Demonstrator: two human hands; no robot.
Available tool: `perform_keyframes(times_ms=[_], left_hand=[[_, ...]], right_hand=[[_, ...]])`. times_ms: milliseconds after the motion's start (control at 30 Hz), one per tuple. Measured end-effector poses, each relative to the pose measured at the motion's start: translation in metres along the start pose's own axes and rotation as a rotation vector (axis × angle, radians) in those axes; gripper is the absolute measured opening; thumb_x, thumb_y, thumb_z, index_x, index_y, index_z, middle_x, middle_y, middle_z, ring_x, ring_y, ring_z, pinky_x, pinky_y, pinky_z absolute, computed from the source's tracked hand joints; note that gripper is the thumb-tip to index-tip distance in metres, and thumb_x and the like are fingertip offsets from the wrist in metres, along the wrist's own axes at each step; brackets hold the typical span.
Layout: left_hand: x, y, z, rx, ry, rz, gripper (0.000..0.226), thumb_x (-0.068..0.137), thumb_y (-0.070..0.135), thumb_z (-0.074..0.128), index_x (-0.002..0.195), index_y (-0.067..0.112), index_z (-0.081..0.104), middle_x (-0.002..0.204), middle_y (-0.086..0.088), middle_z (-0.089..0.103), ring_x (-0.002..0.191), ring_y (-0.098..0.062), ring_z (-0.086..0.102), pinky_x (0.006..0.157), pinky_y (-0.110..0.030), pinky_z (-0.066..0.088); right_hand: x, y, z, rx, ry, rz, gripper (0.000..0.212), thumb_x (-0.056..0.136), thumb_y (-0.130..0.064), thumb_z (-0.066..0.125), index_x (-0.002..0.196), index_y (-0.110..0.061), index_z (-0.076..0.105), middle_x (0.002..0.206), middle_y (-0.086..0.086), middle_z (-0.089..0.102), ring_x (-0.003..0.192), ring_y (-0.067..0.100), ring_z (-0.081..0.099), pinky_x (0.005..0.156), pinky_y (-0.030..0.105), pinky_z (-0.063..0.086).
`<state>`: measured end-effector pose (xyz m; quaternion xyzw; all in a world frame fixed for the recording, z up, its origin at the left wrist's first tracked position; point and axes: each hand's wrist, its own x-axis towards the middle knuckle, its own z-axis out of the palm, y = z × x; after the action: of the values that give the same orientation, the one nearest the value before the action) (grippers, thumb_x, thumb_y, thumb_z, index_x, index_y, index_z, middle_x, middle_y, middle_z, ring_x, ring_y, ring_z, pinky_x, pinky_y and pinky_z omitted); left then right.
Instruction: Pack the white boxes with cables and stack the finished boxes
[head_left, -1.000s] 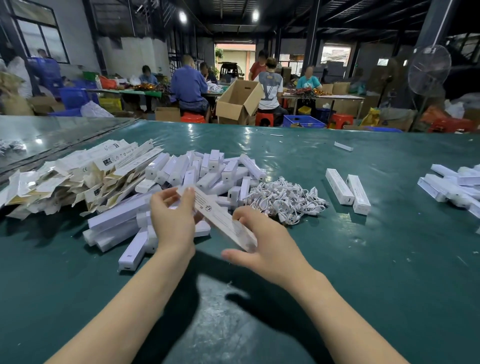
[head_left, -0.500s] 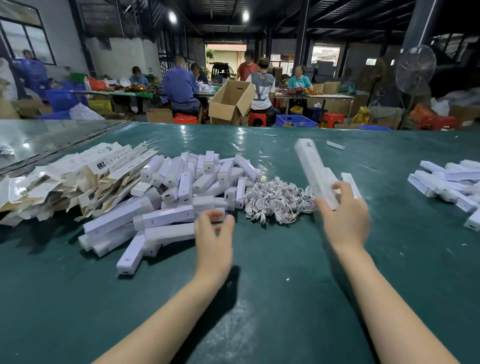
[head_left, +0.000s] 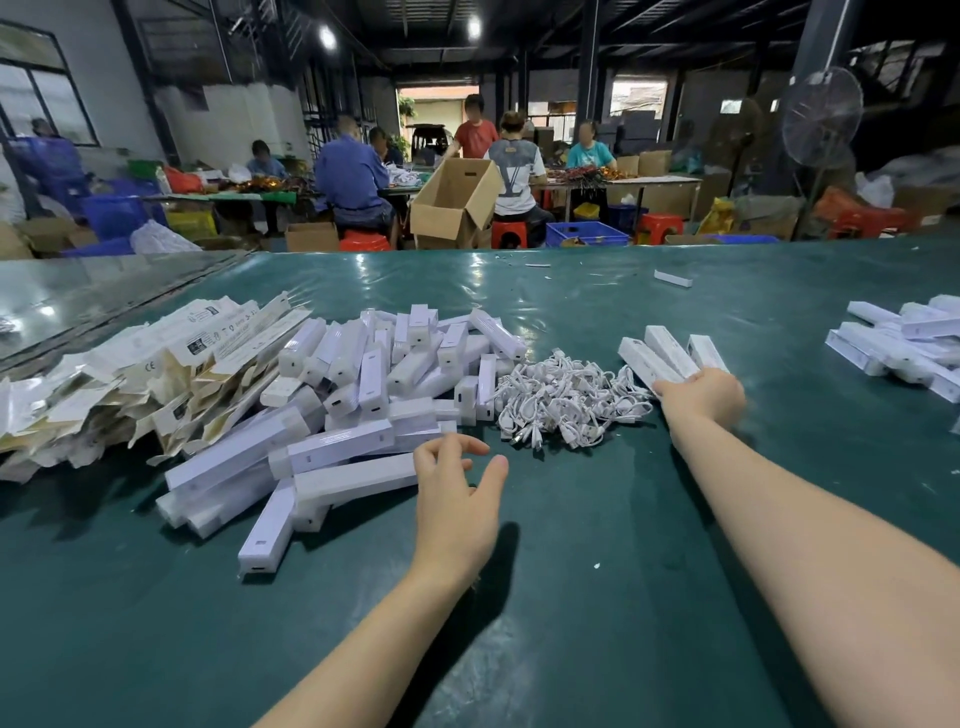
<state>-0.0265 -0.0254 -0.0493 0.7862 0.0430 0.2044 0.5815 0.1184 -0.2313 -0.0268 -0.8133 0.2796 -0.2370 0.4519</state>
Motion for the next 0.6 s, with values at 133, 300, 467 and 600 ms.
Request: perform_keyframes(times_ms=[133,300,467,600], left_hand=[[0.0,-0.003,0.001,0.014,-0.025,0.006,0.019,0.088,0.017,0.057,0.08,0.03,0.047,0.099,0.017,0.034,0.092,0.006,0.044,0.076,-0.022,0.04],[0.002,-0.005,0.001,0.045,-0.049,0.001,0.021,0.087,0.016,0.057,0.077,0.031,0.047,0.099,0.015,0.036,0.086,0.012,0.043,0.07,-0.018,0.035],[0.002,-0.005,0.001,0.059,-0.064,0.003,0.021,0.086,0.016,0.058,0.077,0.031,0.047,0.102,0.011,0.039,0.091,0.01,0.043,0.071,-0.017,0.037],[0.001,-0.004,0.001,0.086,-0.078,-0.009,0.02,0.084,0.014,0.058,0.077,0.03,0.047,0.104,0.009,0.039,0.091,0.011,0.042,0.076,-0.023,0.036]], right_hand=[[0.004,-0.001,0.005,0.045,0.025,0.135,0.031,0.075,-0.011,0.067,0.104,0.0,0.064,0.115,0.017,0.06,0.1,0.033,0.059,0.075,0.033,0.048],[0.006,0.004,-0.001,-0.009,0.085,0.146,0.03,0.078,-0.011,0.063,0.107,-0.006,0.065,0.117,0.016,0.059,0.1,0.035,0.06,0.072,0.031,0.042],[0.003,0.003,-0.006,0.065,0.062,0.16,0.019,0.08,-0.007,0.063,0.098,-0.002,0.061,0.132,0.015,0.04,0.083,0.033,0.053,0.071,0.034,0.042],[-0.017,-0.004,-0.008,0.225,0.017,0.098,0.023,0.077,-0.013,0.063,0.098,-0.011,0.054,0.133,0.012,0.03,0.062,0.025,0.045,0.067,0.03,0.038]])
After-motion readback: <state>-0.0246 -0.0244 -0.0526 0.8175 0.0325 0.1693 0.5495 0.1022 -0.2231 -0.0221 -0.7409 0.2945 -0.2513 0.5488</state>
